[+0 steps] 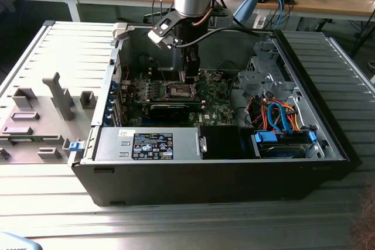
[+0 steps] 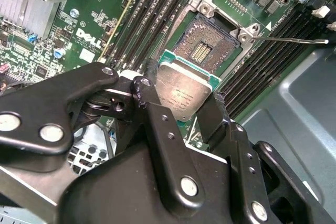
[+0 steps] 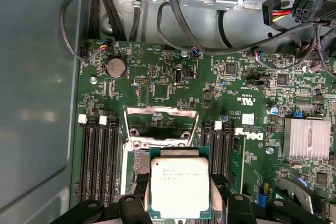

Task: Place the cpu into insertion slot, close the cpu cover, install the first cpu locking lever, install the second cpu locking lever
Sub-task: 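Place the cpu into insertion slot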

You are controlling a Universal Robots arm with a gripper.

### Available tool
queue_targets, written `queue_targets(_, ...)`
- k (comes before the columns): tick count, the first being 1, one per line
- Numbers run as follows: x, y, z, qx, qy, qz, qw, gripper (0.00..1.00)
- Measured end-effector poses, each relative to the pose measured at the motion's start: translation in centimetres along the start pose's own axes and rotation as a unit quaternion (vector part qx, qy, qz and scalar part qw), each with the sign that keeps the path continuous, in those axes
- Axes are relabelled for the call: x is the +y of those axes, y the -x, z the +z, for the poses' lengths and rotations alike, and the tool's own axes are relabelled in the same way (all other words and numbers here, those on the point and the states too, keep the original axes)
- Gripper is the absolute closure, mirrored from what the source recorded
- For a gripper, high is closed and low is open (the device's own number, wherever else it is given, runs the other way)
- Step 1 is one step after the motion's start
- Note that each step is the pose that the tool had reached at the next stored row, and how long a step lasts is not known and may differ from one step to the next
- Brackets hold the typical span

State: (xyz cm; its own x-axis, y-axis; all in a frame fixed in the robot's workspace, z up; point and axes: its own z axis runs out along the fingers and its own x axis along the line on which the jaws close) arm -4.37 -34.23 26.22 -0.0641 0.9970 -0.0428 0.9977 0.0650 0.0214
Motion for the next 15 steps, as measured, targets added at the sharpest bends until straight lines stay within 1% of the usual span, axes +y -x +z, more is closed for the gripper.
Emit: queue_targets(15,-0.01,-0.17,0.26,0.0000,0.0000,0.000,1.00000,0.45)
